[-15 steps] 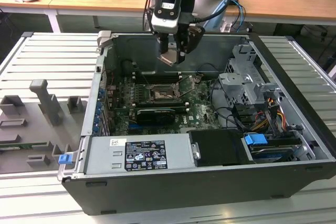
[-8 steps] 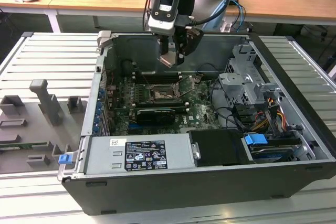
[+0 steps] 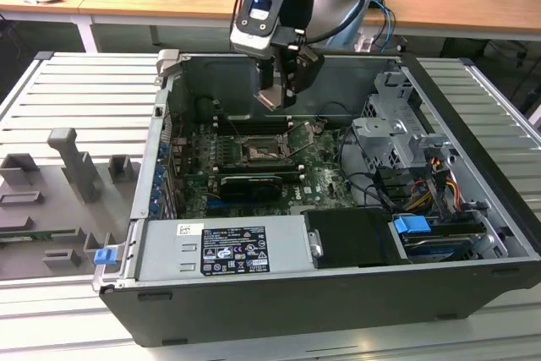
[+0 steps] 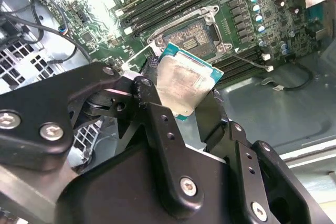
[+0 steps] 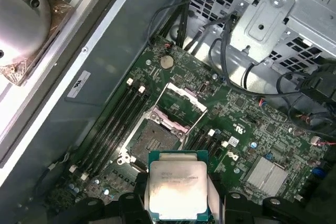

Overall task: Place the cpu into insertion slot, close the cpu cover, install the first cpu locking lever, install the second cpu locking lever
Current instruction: 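Place the cpu into insertion slot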

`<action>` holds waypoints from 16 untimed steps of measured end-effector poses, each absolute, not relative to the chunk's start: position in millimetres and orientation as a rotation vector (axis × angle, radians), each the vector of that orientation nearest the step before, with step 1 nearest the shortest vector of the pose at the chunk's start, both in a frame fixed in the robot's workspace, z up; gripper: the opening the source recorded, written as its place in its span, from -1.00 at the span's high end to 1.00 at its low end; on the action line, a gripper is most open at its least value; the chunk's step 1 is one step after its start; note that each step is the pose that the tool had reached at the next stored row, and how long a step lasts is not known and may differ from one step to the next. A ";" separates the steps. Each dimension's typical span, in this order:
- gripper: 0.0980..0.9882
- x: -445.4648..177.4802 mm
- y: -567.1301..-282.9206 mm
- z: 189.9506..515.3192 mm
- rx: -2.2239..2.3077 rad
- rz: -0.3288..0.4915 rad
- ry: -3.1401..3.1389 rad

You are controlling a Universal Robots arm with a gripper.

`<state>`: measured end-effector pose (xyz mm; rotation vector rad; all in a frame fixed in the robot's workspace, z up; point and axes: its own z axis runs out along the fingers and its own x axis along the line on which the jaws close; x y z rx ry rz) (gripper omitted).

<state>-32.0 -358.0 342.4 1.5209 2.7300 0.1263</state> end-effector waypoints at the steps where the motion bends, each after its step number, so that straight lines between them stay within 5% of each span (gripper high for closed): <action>1: 0.03 -31.7 -357.8 341.3 1.549 0.122 2.717; 16: 0.03 -31.7 -357.8 330.1 1.932 0.117 2.445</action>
